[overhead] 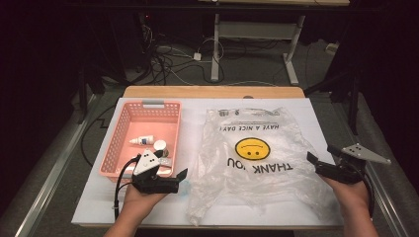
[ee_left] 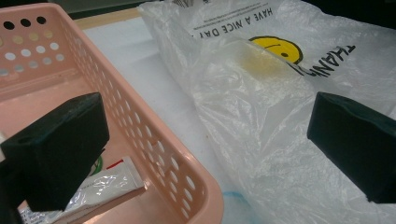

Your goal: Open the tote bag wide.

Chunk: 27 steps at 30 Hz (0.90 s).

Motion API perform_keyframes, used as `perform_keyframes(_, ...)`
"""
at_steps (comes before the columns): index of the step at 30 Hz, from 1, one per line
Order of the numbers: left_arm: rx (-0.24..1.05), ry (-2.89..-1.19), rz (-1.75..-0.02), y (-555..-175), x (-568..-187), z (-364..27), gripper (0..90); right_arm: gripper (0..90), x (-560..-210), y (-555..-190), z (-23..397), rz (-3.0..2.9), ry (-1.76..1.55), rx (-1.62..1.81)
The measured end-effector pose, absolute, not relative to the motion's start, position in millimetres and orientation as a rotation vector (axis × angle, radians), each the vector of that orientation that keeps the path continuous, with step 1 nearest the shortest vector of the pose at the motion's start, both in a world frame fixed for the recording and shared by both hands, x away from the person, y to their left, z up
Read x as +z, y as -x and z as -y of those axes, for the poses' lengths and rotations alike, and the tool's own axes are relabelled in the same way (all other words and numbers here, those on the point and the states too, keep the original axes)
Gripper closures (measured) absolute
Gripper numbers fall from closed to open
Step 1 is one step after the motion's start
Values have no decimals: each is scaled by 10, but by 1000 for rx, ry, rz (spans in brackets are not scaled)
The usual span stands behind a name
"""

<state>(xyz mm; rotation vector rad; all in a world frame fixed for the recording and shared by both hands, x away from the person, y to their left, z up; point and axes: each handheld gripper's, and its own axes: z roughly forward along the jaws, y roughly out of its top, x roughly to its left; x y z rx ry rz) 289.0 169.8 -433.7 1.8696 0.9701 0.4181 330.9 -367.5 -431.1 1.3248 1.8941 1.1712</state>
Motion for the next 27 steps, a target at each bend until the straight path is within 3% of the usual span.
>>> perform_keyframes(4,324,-1804,-987,-2899,-4305,-1729,0,225,-4373,-3336,3760,-1894,-1368,1131)
perform_keyframes(7,355,-1814,-986,-2886,-4289,-1725,0,264,-4444,-3356,3781,-1911,-1392,1136)
perform_keyframes(17,380,-1848,-980,-2893,-4307,-1693,0,208,-4631,-3443,3833,-1986,-1497,1044)
perform_keyframes(27,381,-1860,-974,-2886,-4303,-1673,0,234,-4728,-3475,3823,-2029,-1549,976)
